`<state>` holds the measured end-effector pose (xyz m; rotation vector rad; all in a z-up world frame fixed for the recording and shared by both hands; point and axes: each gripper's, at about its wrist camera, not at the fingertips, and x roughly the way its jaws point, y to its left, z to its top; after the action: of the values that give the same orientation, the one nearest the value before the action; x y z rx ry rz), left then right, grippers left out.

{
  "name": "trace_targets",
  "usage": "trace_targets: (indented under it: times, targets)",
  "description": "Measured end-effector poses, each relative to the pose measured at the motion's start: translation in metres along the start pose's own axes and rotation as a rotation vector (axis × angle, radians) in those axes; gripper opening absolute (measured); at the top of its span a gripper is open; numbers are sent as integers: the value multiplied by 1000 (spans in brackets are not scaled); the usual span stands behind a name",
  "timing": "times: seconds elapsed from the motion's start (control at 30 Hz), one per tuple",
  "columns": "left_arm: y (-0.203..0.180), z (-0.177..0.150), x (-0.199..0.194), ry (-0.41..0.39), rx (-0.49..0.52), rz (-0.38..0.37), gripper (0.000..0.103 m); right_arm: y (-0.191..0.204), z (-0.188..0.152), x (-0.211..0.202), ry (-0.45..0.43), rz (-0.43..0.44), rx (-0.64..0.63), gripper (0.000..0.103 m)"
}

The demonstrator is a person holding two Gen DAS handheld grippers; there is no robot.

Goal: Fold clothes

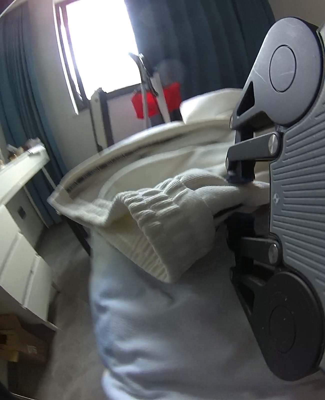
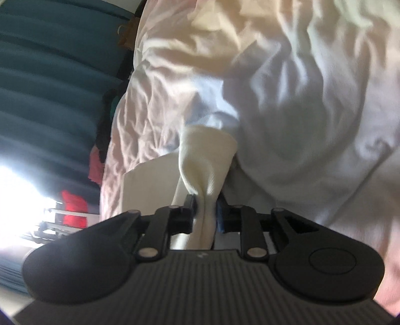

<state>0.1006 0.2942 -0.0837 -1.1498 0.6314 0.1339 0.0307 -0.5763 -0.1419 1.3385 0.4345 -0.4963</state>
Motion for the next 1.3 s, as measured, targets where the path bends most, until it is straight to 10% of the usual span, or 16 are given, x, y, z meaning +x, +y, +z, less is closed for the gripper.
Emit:
trace_targets:
  times: [0.27, 0.53, 0.63, 0.73, 0.97, 1.2, 1.3]
  targets:
    - [-17, 42, -96, 16, -80, -132, 13, -12, 5, -1, -28, 49, 103, 25]
    - [32, 30, -99, 46, -92, 34, 13, -28, 16, 0, -140, 58, 155, 48]
    - [54, 29, -104, 48, -122, 33, 13, -31, 19, 3, -132, 78, 152, 46]
    - [64, 26, -112, 39, -115, 25, 14, -23, 24, 5, -125, 74, 67, 16]
    - [44, 23, -119, 10, -69, -29, 14, 2, 20, -52, -309, 45, -6, 11]
    - [40, 32, -113, 41, -26, 97, 15, -21, 2, -74, -328, -317, 116, 13]
    - [44, 27, -109, 57, 34, 147, 23, -38, 1, -71, -288, -334, 215, 16]
